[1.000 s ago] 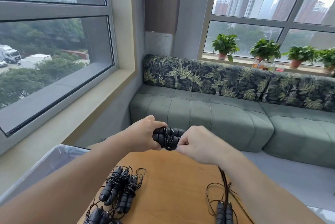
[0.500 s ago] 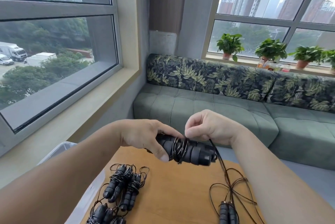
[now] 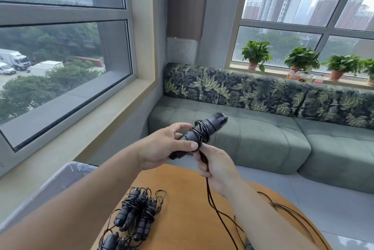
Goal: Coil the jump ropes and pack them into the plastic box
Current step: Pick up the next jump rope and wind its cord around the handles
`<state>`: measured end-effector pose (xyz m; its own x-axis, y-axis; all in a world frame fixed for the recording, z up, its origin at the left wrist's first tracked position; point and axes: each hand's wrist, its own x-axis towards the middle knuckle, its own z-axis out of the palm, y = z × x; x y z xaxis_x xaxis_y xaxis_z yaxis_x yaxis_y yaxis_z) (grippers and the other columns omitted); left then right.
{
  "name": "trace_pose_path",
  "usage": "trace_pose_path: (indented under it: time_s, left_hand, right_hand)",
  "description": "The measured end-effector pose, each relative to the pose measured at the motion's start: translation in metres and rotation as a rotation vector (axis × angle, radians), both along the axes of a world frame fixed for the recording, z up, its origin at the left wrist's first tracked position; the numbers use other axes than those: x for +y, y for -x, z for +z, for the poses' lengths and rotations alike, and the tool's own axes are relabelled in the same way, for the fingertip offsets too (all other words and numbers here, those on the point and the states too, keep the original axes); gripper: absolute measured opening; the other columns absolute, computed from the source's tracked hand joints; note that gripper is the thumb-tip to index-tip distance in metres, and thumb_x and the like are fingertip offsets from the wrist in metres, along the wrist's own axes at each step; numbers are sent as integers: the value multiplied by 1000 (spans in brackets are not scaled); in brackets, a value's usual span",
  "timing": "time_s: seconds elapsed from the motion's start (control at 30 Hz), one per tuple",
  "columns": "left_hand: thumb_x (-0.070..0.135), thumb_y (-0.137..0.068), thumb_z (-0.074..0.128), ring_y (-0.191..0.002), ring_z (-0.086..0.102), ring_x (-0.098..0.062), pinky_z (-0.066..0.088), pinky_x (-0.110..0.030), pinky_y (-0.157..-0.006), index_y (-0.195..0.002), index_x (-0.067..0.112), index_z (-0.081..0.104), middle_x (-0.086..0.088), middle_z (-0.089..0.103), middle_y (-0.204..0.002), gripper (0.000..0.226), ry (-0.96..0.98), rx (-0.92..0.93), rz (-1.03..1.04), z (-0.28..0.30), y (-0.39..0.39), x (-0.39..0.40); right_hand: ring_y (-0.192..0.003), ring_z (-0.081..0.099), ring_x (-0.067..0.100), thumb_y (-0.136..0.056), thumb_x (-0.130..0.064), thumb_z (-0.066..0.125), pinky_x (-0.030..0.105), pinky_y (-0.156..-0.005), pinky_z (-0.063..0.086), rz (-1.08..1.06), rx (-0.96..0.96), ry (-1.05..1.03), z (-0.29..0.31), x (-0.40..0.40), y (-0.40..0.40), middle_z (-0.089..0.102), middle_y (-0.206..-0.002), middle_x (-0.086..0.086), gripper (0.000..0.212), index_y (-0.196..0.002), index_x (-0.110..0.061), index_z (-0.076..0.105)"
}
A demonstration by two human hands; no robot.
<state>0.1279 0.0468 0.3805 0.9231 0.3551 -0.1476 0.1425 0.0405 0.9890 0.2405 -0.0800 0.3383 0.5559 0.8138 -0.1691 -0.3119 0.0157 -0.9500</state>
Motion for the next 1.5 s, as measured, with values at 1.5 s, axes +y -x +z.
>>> trace_pose_path:
  time_s: [1.5]
  left_hand:
    - [4,-80,75,-96,58,-15,42,-23,-80,-146,18,43,-12,66,-118,74,67,-93,0,-10,-19,12]
  right_hand:
    - [-43,25,10,-106,-29,42,23,-44,20,184,-351,243,4,-12,-27,39,-58,-4,34,-95,-8,66]
